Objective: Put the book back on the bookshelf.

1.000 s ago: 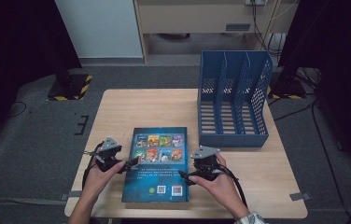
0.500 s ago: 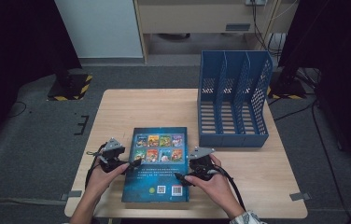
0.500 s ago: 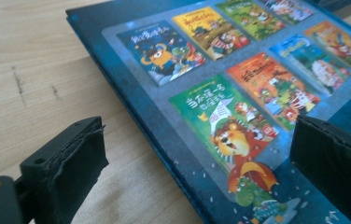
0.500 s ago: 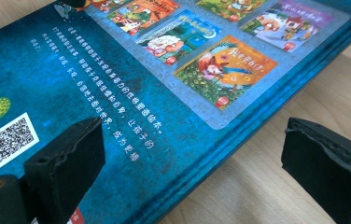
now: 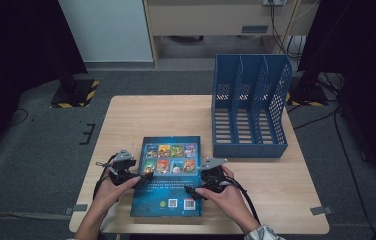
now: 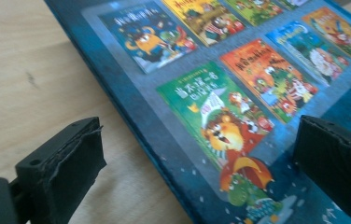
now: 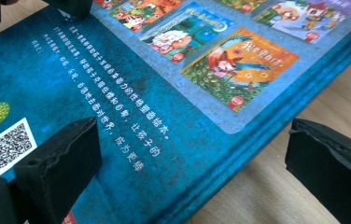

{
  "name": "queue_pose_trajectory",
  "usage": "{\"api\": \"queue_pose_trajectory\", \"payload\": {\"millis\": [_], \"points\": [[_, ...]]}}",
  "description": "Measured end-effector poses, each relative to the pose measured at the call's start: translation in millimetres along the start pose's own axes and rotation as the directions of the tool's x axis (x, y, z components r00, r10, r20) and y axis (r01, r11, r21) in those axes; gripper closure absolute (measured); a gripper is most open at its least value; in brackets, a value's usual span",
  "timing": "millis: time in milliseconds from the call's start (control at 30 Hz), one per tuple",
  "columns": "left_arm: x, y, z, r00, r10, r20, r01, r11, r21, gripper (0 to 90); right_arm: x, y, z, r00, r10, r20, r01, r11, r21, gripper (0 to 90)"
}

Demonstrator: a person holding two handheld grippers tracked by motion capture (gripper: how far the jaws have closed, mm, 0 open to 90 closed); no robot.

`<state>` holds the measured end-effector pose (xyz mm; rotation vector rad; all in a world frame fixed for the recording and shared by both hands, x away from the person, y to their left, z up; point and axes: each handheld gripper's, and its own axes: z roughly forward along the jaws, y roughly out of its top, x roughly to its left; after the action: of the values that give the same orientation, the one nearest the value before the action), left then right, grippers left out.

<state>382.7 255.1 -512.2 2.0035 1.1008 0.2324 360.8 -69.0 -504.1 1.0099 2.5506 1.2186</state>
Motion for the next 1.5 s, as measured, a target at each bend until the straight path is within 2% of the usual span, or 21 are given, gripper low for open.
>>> {"api": "queue_pose_trajectory", "payload": {"millis": [100, 200, 333, 500, 867, 1233, 1400, 1500], "points": [[0.4, -0.2, 1.6, 0.9997, -0.015, 0.018, 0.015, 0.9999, 0.005, 0.4, -1.5, 0.7, 3.1, 0.9999, 0.004, -0.016, -0.004, 1.0, 0.007, 0.4], [0.0, 0.0, 5.0, 0.9981, -0.034, 0.052, 0.033, 0.9992, 0.021, 0.1, -6.0, 1.0, 6.1, 0.9988, 0.031, -0.037, -0.031, 0.999, 0.009, 0.0], [0.3, 0.3, 7.2, 0.9961, -0.05, 0.073, 0.048, 0.9984, 0.028, 0.1, -11.2, 1.5, 9.1, 0.997, 0.059, -0.05, -0.059, 0.998, 0.005, 0.1], [0.1, 0.1, 8.2, 0.9954, -0.052, 0.08, 0.05, 0.9983, 0.029, 0.1, -12.5, 1.6, 10.8, 0.9956, 0.076, -0.055, -0.076, 0.997, 0.003, 0.1], [2.9, -0.3, 12.9, 0.9898, -0.08, 0.118, 0.076, 0.9965, 0.033, 0.0, -14.5, 4.6, 16.9, 0.9911, 0.104, -0.082, -0.103, 0.994, 0.017, 0.1], [3.6, 3.1, 12.5, 0.9893, -0.091, 0.114, 0.085, 0.995, 0.053, 1.5, -12.7, 7.2, 16.8, 0.9922, 0.105, -0.067, -0.104, 0.994, 0.031, 0.2], [3.5, 5.7, 11.1, 0.9903, -0.089, 0.107, 0.082, 0.9946, 0.063, 2.3, -11.0, 11.1, 17.0, 0.9927, 0.109, -0.053, -0.106, 0.993, 0.054, 0.2], [2.8, 7.4, 7.6, 0.9921, -0.082, 0.095, 0.078, 0.996, 0.044, 3.1, -9.3, 13.8, 16.3, 0.9948, 0.093, -0.041, -0.091, 0.994, 0.055, 0.3]]}}
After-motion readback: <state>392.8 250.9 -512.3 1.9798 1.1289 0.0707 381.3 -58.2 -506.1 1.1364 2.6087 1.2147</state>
